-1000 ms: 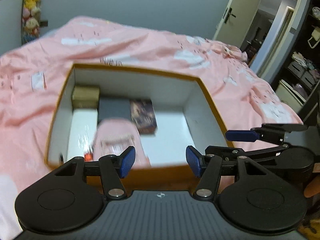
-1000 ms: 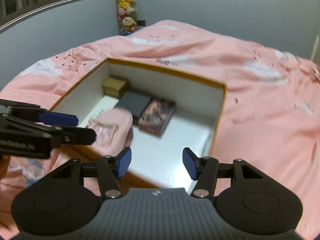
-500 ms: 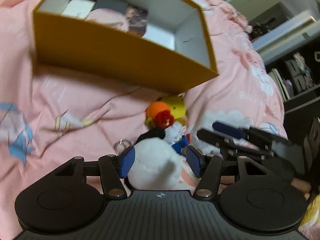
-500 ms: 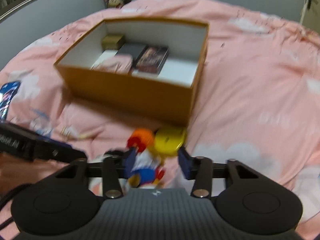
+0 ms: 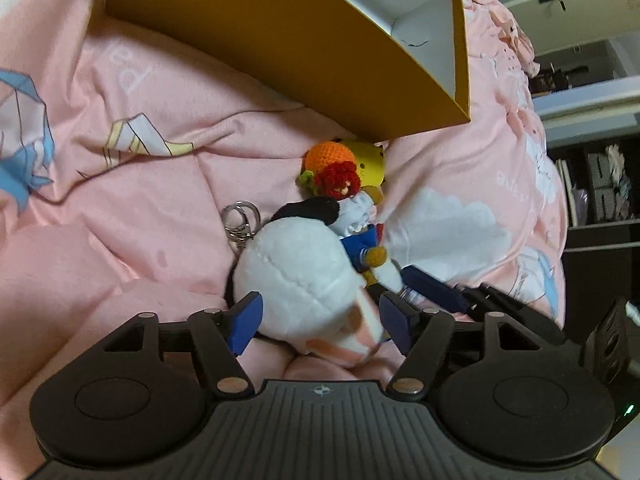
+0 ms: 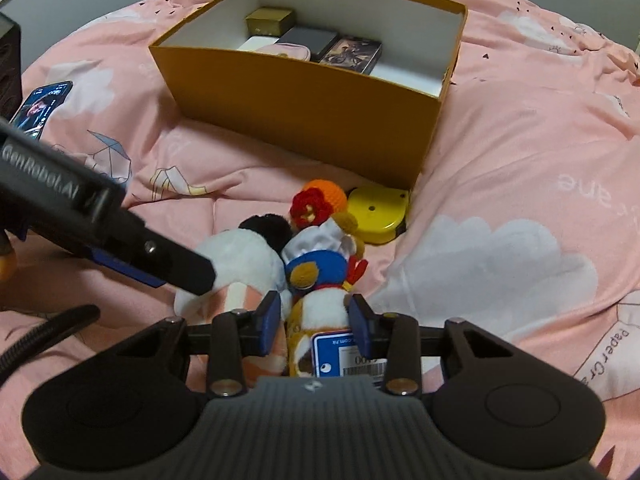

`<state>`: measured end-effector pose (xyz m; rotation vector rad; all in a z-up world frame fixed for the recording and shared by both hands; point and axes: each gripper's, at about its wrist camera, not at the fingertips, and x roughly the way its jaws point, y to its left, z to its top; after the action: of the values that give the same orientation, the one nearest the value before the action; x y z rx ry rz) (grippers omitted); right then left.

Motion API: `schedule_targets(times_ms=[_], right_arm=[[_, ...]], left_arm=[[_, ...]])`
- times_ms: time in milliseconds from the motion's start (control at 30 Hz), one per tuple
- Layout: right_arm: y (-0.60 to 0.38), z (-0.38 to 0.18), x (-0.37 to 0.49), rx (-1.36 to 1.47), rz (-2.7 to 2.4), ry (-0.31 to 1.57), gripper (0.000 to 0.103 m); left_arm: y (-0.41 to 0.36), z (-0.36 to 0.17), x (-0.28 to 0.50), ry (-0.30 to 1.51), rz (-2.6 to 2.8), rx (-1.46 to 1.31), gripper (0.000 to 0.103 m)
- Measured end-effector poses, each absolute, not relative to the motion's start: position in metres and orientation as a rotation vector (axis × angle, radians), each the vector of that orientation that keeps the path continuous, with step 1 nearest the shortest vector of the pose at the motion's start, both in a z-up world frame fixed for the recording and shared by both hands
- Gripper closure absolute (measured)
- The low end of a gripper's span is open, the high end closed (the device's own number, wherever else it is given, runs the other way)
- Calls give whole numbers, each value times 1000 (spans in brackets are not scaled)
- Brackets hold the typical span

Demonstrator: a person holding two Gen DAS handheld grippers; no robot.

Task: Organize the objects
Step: 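Grasp the white ice-cream plush with the left gripper while the right grasps the chef duck plush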

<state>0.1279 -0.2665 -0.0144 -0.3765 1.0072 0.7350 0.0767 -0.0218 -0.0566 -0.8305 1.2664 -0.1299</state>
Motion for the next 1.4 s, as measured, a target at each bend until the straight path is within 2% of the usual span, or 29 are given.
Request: schedule_targets(times_ms=[200, 400, 600, 667, 767, 800, 1067, 1267, 1400], right_arm=[[-264, -15, 126, -393, 748, 1006, 60], [-262, -17, 125, -401, 755, 1006, 59], [-263, -19, 126, -389, 756, 1017, 55], [-265, -19, 128, -383, 754, 1024, 51], [-268, -15, 129, -373, 768, 1029, 47], [-268, -14, 127, -382, 769, 1025, 47], [-273, -6, 135, -306, 803, 1039, 49], [-271, -2, 142, -299, 816, 1038, 53], [-263, -3, 150, -306, 832, 1048, 54]], left_arm=[[-28, -69, 88, 1300, -63, -890, 15], [-42, -76, 100, 1342, -24, -831, 6], [-47, -89, 103, 1366, -11, -815, 2], [-46, -87, 101, 1352, -23, -810, 2], [-44, -81, 94, 1319, -50, -785, 12], [-42, -77, 92, 1305, -40, -771, 31], [-27, -63, 84, 1268, -156, -739, 36], [-29, -31, 87, 1172, -187, -564, 38], [-23, -23, 98, 1175, -226, -451, 39]])
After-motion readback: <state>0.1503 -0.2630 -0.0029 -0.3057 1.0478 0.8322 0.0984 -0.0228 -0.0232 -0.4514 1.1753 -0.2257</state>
